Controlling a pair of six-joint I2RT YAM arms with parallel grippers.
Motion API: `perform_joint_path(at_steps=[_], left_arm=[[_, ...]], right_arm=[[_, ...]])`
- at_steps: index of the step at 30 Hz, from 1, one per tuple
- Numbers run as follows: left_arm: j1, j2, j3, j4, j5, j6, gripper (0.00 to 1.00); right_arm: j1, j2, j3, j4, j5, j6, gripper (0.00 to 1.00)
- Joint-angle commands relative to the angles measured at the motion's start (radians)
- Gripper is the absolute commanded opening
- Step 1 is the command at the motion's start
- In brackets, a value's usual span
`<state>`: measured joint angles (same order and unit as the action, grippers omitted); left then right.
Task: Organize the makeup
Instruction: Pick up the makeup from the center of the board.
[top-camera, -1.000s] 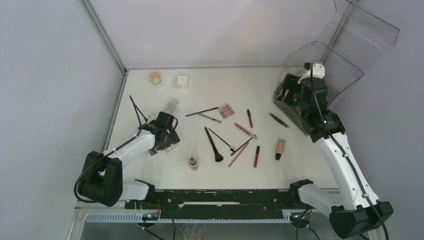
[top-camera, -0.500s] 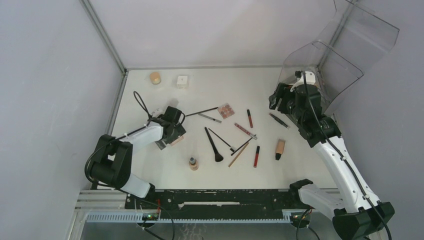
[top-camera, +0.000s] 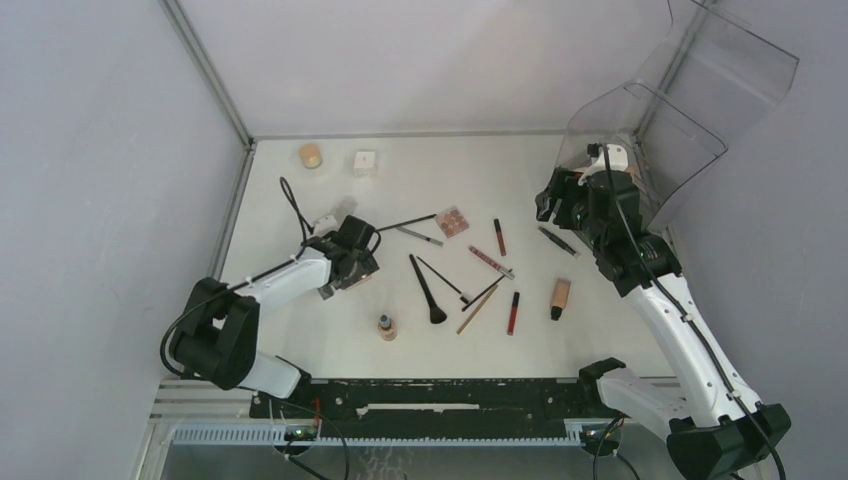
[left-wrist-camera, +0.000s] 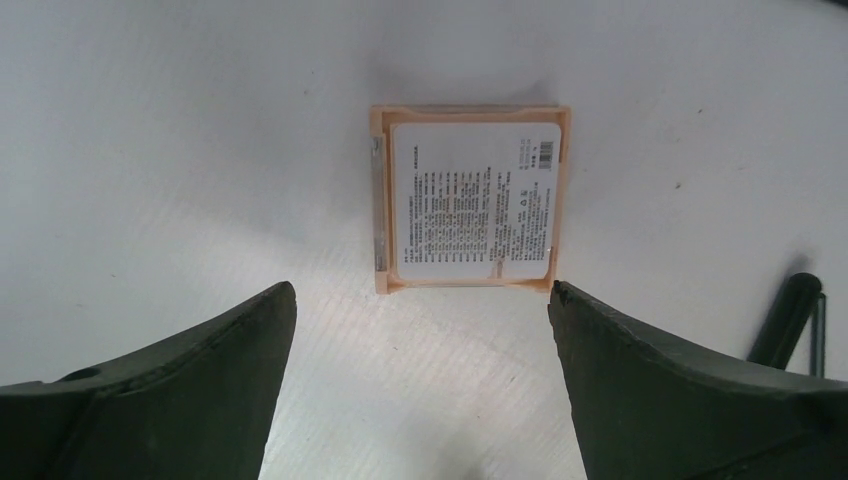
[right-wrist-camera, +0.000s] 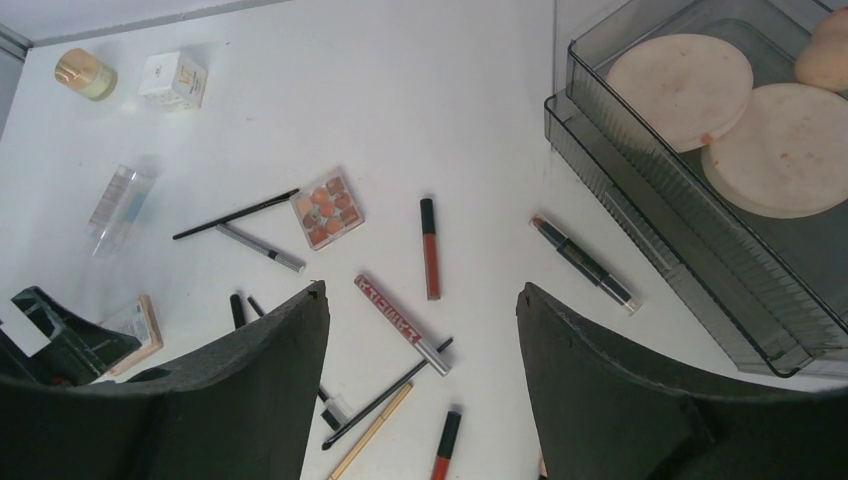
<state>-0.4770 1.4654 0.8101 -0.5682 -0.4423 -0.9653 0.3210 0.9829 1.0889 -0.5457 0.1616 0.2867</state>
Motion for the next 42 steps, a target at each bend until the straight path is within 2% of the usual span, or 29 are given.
perform_joint_path(at_steps=[1, 9, 14, 20, 23, 29, 33, 36, 42], left_arm=[[-0.001, -0.059, 0.072, -0.024, -0.086, 0.021, 1.00], [0.000, 0.114, 0.127, 0.013, -0.027, 0.078, 1.00], [-0.001, 0.162, 0.124, 0.016, -0.013, 0.054, 1.00], [0.000, 0.164, 0.094, 0.056, 0.034, 0.050, 0.86], [0.000, 0.128, 0.089, 0.069, 0.049, 0.068, 0.79], [0.000, -0.063, 0.063, 0.118, 0.074, 0.146, 0.74], [-0.001, -0.208, 0.055, 0.153, 0.174, 0.218, 0.72], [-0.001, -0.274, 0.104, 0.127, 0.262, 0.248, 0.70], [-0.089, -0.348, 0.147, 0.177, 0.434, 0.383, 0.71]], right_arm=[[0.009, -0.002, -0.010, 0.018, 0.010, 0.017, 0.76], [0.033, 0.021, -0.020, 0.031, 0.008, 0.024, 0.76], [0.035, 0.021, -0.023, 0.026, 0.014, 0.018, 0.76], [0.035, 0.009, -0.024, 0.021, 0.010, 0.022, 0.76], [0.036, -0.002, -0.024, 0.014, -0.001, 0.024, 0.76], [0.040, -0.051, -0.034, -0.022, -0.017, 0.031, 0.76], [0.050, -0.078, -0.056, -0.022, -0.081, 0.076, 0.75], [0.075, -0.114, -0.122, 0.066, -0.133, 0.140, 0.75], [0.124, -0.052, -0.159, 0.199, -0.270, 0.320, 0.77]])
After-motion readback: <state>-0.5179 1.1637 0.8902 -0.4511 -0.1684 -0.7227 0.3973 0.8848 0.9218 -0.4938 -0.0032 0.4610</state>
